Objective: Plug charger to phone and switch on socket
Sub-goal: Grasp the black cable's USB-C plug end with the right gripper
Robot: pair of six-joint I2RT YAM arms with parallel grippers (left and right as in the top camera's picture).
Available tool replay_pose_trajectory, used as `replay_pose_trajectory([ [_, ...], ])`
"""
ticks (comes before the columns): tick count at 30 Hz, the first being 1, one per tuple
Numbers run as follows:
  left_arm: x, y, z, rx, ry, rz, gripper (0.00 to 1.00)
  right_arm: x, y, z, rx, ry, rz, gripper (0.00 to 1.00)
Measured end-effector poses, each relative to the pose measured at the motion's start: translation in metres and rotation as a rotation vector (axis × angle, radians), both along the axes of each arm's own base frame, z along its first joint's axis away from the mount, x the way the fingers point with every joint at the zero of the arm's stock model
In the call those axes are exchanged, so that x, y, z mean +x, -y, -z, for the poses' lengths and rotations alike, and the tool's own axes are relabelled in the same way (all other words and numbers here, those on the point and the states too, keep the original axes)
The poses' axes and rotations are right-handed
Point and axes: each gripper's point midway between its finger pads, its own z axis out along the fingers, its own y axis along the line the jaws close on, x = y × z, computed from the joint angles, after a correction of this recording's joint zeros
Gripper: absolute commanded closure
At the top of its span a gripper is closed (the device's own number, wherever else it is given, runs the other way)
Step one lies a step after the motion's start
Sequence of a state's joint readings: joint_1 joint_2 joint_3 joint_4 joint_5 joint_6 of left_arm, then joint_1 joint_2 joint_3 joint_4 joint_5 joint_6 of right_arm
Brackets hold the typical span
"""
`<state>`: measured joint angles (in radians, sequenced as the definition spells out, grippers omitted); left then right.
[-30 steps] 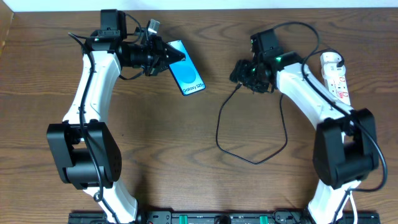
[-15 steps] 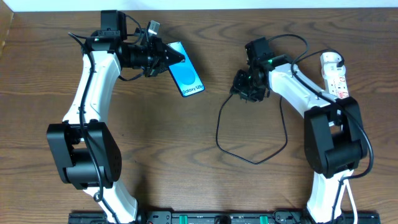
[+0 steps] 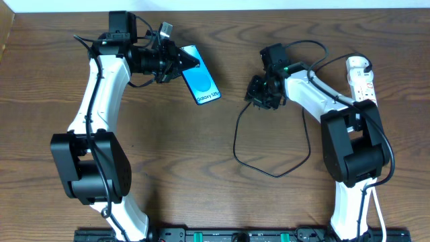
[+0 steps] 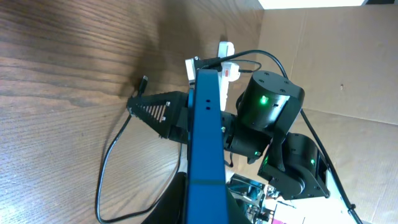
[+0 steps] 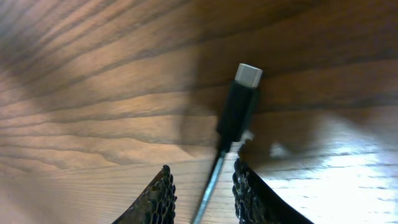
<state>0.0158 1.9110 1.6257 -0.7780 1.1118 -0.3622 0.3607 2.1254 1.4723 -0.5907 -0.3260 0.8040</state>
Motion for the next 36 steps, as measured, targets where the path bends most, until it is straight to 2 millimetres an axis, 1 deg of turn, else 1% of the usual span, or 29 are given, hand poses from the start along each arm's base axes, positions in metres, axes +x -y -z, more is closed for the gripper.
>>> replay_pose_trajectory([
  [8,0.000,0.000,0.000,0.000,0.000,0.000,0.93,-0.003,-0.009,0.001,-0.008,0.009,-0.016,0.70],
  [12,0.000,0.000,0.000,0.000,0.000,0.000,0.93,-0.002,-0.008,0.005,-0.017,0.008,-0.016,0.71],
  [19,0.000,0.000,0.000,0.000,-0.002,0.000,0.92,0.000,-0.007,0.006,-0.026,0.010,0.006,0.72],
  [24,-0.001,0.000,0.000,0.000,-0.005,0.000,0.93,0.003,-0.007,0.007,-0.034,0.022,0.004,0.86],
  [28,-0.001,0.000,0.000,-0.001,-0.006,-0.001,0.93,0.006,-0.006,0.008,-0.049,0.058,-0.045,0.87],
  [32,-0.001,0.000,0.000,-0.001,-0.007,-0.002,0.93,0.008,-0.005,0.009,-0.066,0.084,-0.080,0.99],
  [36,-0.001,0.000,0.000,-0.001,-0.008,-0.002,0.92,0.016,-0.008,0.008,-0.054,0.134,-0.129,0.99],
])
